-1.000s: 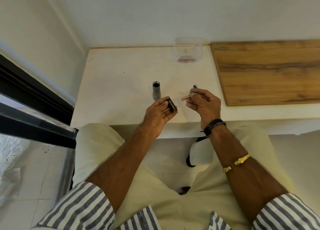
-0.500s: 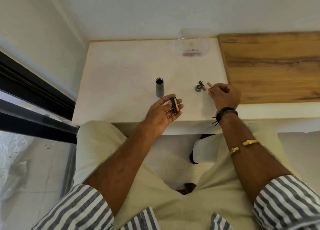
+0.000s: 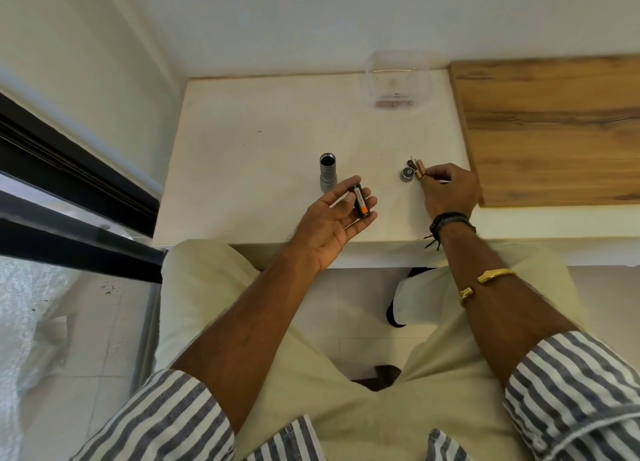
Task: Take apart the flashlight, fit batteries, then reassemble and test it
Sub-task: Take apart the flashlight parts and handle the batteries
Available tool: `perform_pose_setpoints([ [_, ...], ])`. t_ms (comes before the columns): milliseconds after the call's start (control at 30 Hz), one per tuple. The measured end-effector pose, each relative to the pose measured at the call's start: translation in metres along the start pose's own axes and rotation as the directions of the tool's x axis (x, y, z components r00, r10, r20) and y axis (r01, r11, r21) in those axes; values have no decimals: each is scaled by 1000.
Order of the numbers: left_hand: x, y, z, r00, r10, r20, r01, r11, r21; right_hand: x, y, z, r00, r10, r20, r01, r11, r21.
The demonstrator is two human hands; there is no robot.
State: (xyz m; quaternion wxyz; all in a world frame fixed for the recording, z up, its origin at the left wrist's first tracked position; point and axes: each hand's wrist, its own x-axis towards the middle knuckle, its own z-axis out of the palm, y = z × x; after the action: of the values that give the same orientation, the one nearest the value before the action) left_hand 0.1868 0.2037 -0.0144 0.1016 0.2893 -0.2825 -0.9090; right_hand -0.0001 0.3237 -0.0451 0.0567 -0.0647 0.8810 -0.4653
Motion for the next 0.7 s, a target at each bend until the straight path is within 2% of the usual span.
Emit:
perform_pose_setpoints([
  [267,-4,2,-2,999,29,26,-31,997,64,-10,-9,-9,999,-34,-19,34,999,31],
  [367,-5,2,-2,999,42,2,-42,995,91,-23,-23,-18,991,-110,73,101,987,123],
  [433,-6,2,-2,999,47,-16,-44,993,111,-35,-31,-24,951,-213,224,181,971,156],
  [533,-7,3,-3,997,56,-47,-49,988,149,-56,-39,-31,820,-387,422,366,921,133],
  [600,-9,2,-3,996,57,-69,-45,984,174,-68,-41,-33,753,-448,482,454,884,112],
  [700,-11,1,-4,994,57,-92,-36,975,219,-80,-44,-33,719,-475,506,503,859,91],
])
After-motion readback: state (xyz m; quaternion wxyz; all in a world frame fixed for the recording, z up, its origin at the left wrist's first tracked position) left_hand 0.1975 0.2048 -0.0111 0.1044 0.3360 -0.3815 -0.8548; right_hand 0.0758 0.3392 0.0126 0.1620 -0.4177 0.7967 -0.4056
